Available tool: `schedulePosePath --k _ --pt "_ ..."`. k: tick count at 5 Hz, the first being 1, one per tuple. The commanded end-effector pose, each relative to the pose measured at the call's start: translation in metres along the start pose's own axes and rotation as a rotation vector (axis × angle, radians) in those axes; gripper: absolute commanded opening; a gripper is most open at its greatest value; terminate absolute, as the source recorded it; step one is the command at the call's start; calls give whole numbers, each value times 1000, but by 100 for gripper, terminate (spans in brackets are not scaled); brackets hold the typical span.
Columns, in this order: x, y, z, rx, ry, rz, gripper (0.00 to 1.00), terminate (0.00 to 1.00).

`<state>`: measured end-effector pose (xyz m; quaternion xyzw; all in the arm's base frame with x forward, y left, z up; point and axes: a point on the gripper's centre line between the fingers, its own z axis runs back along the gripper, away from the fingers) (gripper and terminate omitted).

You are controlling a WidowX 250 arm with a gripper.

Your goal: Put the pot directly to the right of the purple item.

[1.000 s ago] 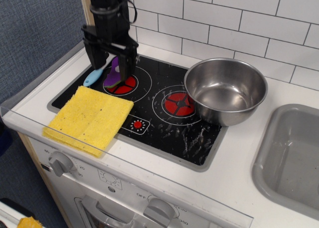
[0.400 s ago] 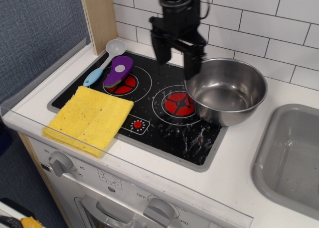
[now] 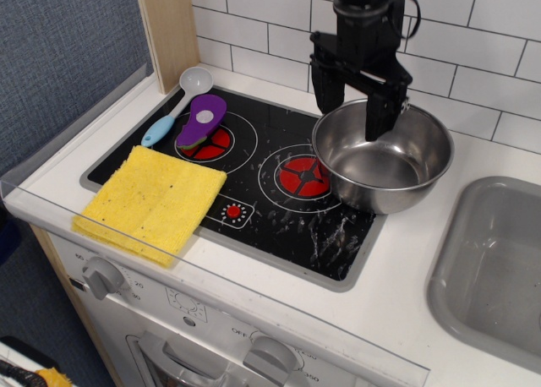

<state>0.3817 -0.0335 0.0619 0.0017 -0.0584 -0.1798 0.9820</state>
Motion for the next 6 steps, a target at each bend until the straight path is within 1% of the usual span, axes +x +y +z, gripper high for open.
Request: schedulePosePath --k 1,2,3,4,5,6 --pt "-2 11 2 30 12 20 100 0" --pt "0 4 14 24 -20 -13 100 0" --pt "0 2 16 8 -19 -33 100 0" --pt "4 -5 38 -15 -111 -67 100 0" --pt "4 1 47 15 -133 -64 100 0" --pt "-4 20 45 43 -114 -10 100 0"
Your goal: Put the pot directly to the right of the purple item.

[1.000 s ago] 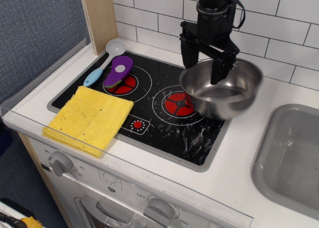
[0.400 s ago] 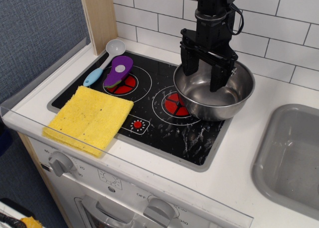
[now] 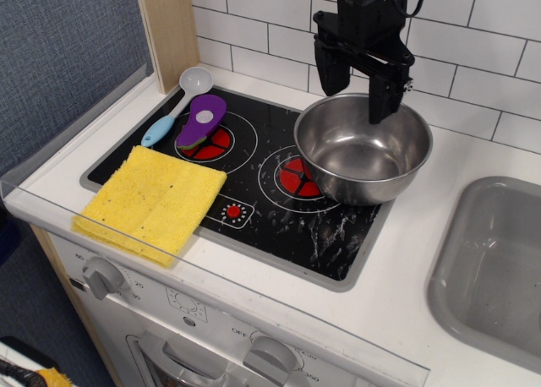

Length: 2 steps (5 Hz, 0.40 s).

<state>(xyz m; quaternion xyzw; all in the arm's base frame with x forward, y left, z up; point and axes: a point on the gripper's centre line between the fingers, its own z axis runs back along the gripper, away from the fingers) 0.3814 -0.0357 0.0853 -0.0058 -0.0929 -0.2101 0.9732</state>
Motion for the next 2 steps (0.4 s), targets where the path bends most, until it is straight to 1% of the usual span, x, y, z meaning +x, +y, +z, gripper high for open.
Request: schedulePosePath --k 1,2 --pt "-15 36 14 80 4 89 100 0" --pt "-22 49 6 94 41 122 100 0"
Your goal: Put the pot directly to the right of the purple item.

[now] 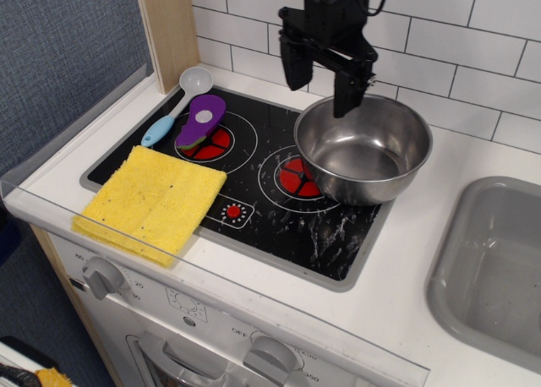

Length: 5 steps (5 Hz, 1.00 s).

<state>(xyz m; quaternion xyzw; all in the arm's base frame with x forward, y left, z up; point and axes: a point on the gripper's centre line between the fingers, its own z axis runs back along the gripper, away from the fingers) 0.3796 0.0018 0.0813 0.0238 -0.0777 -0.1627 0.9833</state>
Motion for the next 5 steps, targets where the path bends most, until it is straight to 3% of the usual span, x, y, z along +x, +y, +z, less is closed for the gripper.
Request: schedulePosePath --k 1,2,3,5 --pt "-6 16 -7 14 45 27 100 0" --pt "-12 9 -25 -20 94 23 100 0" --pt "-18 0 -36 -55 115 12 0 0" --pt "-20 -11 -34 -76 109 -24 0 0"
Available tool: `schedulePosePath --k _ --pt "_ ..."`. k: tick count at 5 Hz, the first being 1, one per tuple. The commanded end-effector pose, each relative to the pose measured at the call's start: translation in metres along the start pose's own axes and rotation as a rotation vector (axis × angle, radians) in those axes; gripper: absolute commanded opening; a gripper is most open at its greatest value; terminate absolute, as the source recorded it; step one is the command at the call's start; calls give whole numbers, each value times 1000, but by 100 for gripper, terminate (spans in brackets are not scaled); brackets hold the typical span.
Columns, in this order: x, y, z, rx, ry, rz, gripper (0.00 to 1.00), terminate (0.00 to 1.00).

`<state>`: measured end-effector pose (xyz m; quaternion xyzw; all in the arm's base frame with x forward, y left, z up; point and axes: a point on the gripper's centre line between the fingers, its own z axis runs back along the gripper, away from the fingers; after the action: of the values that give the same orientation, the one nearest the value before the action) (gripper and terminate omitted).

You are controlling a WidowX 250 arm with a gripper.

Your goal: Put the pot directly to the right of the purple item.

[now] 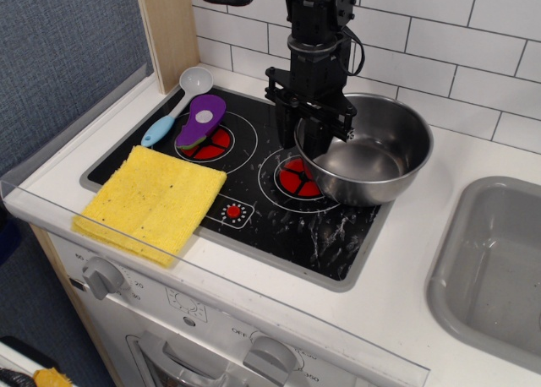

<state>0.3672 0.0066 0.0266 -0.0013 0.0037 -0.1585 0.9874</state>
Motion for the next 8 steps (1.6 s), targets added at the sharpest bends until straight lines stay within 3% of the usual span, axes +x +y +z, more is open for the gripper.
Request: schedulePosePath --k 1,2,3,5,6,8 --pt "2 -20 26 -13 -69 -70 0 0" --pt "10 -20 51 -32 -129 -90 0 0" --pt "15 11 80 -51 -206 -26 0 0" --pt "0 79 71 -9 -177 124 0 0" --pt "-8 95 61 -10 -144 157 0 0" --pt "-14 84 38 -21 -66 105 0 0"
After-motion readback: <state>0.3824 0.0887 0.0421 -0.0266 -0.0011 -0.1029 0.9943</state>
